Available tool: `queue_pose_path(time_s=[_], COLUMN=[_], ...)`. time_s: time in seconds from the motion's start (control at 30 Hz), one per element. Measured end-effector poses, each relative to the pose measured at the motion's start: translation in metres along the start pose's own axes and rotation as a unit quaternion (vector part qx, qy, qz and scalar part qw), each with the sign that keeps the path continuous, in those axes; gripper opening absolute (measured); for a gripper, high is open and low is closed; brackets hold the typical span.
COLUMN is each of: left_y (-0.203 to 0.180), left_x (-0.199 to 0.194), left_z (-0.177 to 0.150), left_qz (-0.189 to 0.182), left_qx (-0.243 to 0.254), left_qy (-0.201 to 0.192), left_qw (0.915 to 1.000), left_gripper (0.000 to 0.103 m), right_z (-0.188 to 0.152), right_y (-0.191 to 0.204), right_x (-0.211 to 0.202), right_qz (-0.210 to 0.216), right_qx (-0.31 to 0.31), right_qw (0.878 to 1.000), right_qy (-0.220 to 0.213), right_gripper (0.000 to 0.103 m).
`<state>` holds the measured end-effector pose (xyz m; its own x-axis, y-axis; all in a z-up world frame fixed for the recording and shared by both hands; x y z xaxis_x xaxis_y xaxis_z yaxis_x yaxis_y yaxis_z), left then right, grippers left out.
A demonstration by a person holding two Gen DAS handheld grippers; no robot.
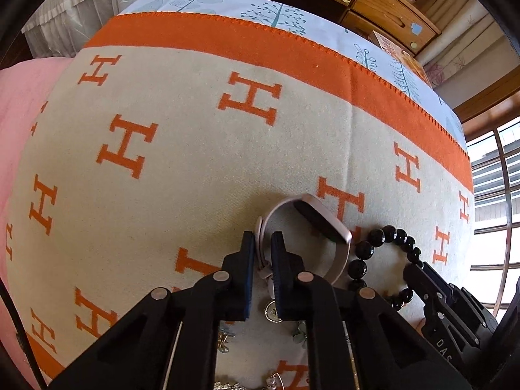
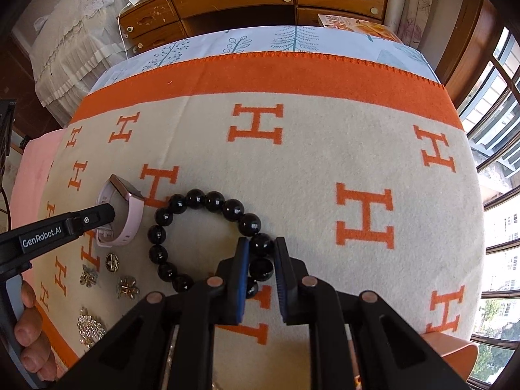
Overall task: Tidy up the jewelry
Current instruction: 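Grasp the white-strap watch with the left tool while the right tool grasps the black bead bracelet, then carry the watch and black bead bracelet into the pink box and release both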
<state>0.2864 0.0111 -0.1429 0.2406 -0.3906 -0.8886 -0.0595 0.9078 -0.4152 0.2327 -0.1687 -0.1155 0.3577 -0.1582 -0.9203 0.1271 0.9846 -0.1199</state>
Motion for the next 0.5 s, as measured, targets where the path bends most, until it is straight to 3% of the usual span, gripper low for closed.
queue_pose_path(time_s=[0.17, 0.5], left_y=[-0.008, -0.035], left_x=[-0.009, -0.074], left_z=[-0.012, -0.040], left_qz=[-0.010, -0.037], left_qx=[0.023, 0.087], left_qy=[-0.013, -0.076], left_qw=[0.9996, 0.9926], left_gripper=[0.005, 0.005], right_z=[-0.006, -0.024], right_y=[0.003, -0.023], right_x=[-0.018, -0.113], right_qz=[0.005, 0.047], right_qx=[-0.009, 0.034], right_qw=[1.000, 0.991], right_qy=[-0.025, -0.123], right_gripper=[0.015, 0.015])
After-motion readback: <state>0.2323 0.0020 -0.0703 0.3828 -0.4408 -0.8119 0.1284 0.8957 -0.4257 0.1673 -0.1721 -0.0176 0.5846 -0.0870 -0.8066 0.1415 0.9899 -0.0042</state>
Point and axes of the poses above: each gripper's, at about its wrist camera, not at the fingertips, and x roughly the way its jaws point, y to its left, z to its top, the point moved 4 cm from there along x, roughly the way its jaws point, and after that the axes turned 13 degrees about -z, right-handed, at the moved point
